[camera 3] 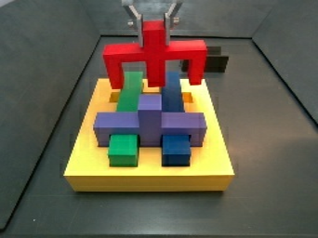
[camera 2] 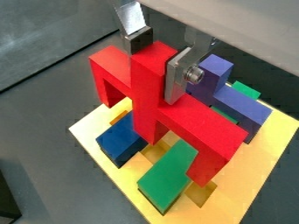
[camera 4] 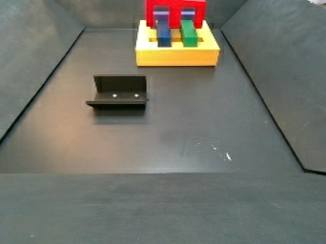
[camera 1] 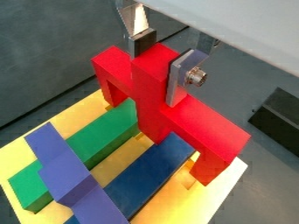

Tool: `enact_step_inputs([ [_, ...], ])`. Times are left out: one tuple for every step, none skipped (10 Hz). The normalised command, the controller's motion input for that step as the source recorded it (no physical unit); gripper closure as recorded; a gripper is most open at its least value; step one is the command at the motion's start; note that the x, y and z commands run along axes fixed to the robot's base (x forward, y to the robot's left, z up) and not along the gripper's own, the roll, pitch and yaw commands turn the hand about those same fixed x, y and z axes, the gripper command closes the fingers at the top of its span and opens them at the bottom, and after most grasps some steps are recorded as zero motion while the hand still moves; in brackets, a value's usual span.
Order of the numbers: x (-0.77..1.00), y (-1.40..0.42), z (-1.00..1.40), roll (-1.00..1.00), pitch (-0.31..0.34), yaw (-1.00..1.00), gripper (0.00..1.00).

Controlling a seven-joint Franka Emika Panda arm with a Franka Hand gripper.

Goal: Pick up the red object. Move up. Move to above the board. Insert the red object.
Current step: Insert the red object.

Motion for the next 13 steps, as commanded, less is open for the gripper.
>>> enact_step_inputs([
  [0.00,0.00,-0.06,0.00,0.000,-0.02,1.00],
  [0.00,0.00,-0.05,0.00,0.000,-0.03,1.00],
  [-0.04,0.00,-0.07,0.00,0.000,-0.06,1.00],
  [0.00,0.00,-0.05,0.00,0.000,-0.01,1.00],
  [0.00,0.00,-0.09,0.00,0.000,0.00,1.00],
  [0.00,0.00,-0.25,0.00,-0.034,0.00,1.00],
  [0.00,0.03,-0.20,0.00,-0.023,-0.01,1.00],
  [0.00,0.03,-0.20,0.00,-0.023,-0.03,1.00],
  [-0.02,0.07,-0.08,0.00,0.000,-0.05,1.00],
  [0.06,0.00,0.19,-0.07,0.083,-0.01,1.00],
  [0.10,0.00,0.34,-0.08,0.126,-0.05,1.00],
  [0.00,0.01,0.13,-0.07,0.059,-0.08,1.00],
  [-0.05,0.05,0.00,-0.03,0.000,-0.07,1.00],
])
